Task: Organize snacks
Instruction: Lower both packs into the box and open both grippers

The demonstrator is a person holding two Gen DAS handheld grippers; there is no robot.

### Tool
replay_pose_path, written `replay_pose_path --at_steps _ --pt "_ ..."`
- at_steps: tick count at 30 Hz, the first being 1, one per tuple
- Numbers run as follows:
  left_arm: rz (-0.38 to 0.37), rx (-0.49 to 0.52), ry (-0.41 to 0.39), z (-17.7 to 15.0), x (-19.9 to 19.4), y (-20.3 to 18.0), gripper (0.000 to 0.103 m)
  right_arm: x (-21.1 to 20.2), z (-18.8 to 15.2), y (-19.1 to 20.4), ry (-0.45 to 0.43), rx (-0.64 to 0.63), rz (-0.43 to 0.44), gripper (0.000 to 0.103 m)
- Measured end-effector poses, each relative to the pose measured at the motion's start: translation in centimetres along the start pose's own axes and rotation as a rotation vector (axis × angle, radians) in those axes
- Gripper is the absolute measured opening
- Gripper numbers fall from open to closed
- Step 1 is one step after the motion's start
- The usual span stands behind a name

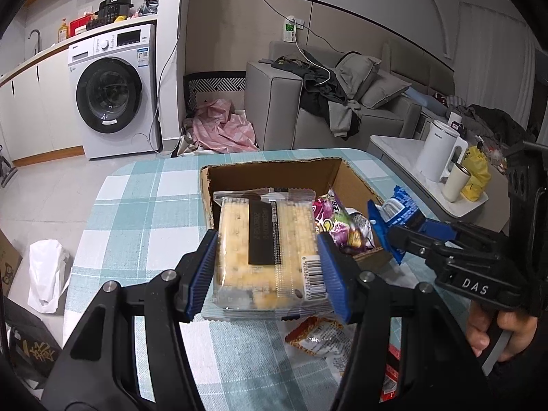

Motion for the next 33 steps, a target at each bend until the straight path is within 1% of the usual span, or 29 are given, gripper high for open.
replay_pose_path --at_steps 4,17,20,24,30,33 --pt "0.004 -0.001 0.005 0.2 1.1 0.3 0.055 0.6 0.4 0.1 -0.007 0.013 0.003 0.048" --pt "0.024 -0.017 -0.009 1.1 4.4 0.9 0.055 2.0 2.2 -1.6 -0.073 0.153 -0.008 0.048" --pt "0.035 -0.006 -0.014 1.3 5.0 0.8 0.055 2.3 2.5 -1.2 -0.087 0.139 -0.009 0.048" --pt "0.037 -0.011 -0.007 1.5 5.9 1.0 0.055 2.8 2.8 -0.6 -0.074 0.107 0.004 0.048" --pt "0.032 -0.004 -0.008 2.0 6.3 0.9 0.055 2.9 3.6 0.2 -0.05 0.008 0.003 0.048" --pt "0.029 -0.006 -0.008 2.4 6.5 1.1 0.055 3.0 4.5 0.1 -0.037 -0.004 0.017 0.048"
Point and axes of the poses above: each gripper's, at about its wrist camera, not at the fingertips, and x roughly the way its jaws point, y to its left, z to its top, the point moved 7 cm from there along x, roughly the way its jaws point, and after that the axes turned 1 degree about -y, right-handed, at the moved point
